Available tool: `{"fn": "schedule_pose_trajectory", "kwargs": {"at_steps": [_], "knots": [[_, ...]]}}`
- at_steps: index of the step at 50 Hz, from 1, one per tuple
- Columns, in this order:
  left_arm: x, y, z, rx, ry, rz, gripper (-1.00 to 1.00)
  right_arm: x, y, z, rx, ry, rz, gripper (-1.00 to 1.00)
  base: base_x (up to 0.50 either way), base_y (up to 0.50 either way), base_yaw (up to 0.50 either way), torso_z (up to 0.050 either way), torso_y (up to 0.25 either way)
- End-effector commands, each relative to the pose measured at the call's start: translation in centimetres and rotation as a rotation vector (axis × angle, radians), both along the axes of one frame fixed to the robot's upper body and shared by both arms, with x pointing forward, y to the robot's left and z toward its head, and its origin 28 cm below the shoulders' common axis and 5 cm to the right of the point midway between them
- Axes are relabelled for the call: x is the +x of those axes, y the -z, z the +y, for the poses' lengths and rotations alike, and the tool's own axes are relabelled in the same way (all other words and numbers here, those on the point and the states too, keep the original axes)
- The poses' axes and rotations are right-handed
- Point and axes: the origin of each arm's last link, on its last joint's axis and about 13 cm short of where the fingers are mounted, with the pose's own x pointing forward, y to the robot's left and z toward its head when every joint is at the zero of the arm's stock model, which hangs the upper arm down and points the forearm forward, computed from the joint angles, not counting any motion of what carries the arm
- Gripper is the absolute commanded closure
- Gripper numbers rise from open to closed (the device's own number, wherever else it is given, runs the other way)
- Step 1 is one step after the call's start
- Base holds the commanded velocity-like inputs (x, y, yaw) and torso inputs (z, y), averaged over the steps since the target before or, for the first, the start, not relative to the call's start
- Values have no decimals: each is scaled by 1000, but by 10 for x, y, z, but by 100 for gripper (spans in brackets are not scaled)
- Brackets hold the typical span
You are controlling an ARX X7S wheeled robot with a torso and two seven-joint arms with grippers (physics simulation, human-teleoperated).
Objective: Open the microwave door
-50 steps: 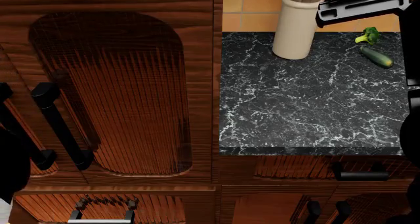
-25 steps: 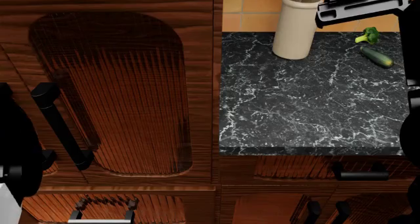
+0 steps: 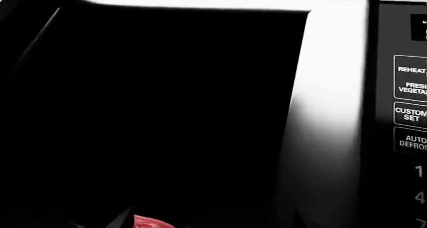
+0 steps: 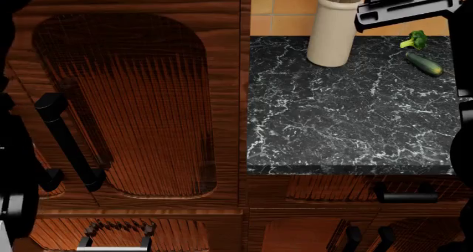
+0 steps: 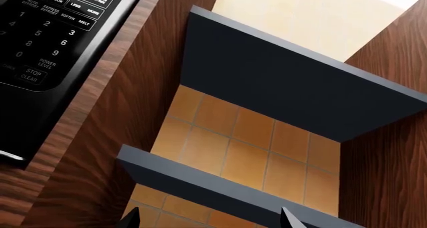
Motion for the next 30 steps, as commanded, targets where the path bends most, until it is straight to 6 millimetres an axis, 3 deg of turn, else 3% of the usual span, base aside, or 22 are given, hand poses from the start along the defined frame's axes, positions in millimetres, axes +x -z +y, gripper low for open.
{"fn": "schedule_pose_trajectory", "kwargs": {"at_steps": [1, 15, 30], "knots": [[2, 5, 28, -25, -112, 16, -100, 0, 0, 0, -2, -4, 2, -100, 0, 0, 0, 0, 0], [6, 6, 62, -44, -219, 53, -100, 0, 0, 0, -3, -8, 3, -100, 0, 0, 0, 0, 0], [32, 18, 85, -57, -324, 116, -100, 0, 0, 0, -7, -6, 5, -100, 0, 0, 0, 0, 0]]}}
